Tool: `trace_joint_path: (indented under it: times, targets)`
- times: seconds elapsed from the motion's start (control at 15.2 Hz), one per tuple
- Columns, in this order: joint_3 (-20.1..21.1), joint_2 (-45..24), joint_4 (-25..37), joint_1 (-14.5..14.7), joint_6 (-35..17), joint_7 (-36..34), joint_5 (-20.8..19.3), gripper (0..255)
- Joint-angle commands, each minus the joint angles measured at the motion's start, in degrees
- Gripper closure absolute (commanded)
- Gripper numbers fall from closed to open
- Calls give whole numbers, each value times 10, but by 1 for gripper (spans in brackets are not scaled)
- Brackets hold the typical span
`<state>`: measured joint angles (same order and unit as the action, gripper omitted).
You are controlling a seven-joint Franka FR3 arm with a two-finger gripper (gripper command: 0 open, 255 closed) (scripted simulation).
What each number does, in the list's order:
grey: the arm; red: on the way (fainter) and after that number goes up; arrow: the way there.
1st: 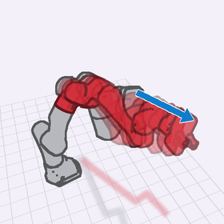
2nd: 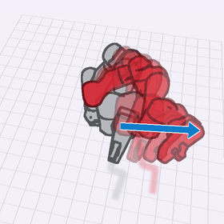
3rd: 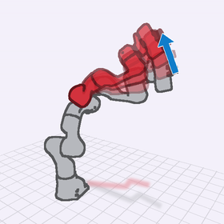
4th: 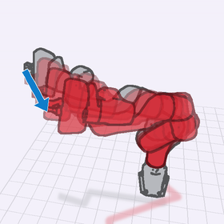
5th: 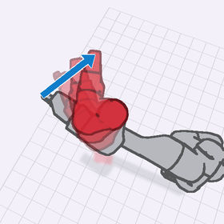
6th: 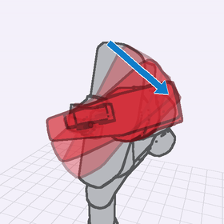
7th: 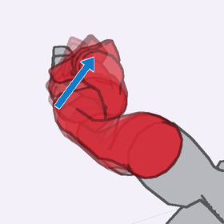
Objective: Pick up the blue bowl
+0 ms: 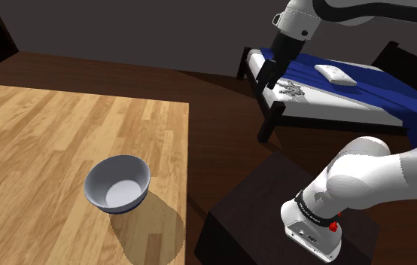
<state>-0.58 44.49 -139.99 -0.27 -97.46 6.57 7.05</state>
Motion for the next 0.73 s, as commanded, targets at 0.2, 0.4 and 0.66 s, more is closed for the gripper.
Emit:
trace_joint_path:
  times: [0.2, 0.4, 0.66]
  targets:
    - [25, -25, -20, 14, -49, -19, 22, 0]
    - [50, -58, -34, 29, -100, -38, 43, 0]
    - [83, -112, -41, 47, -169, -60, 68, 0]
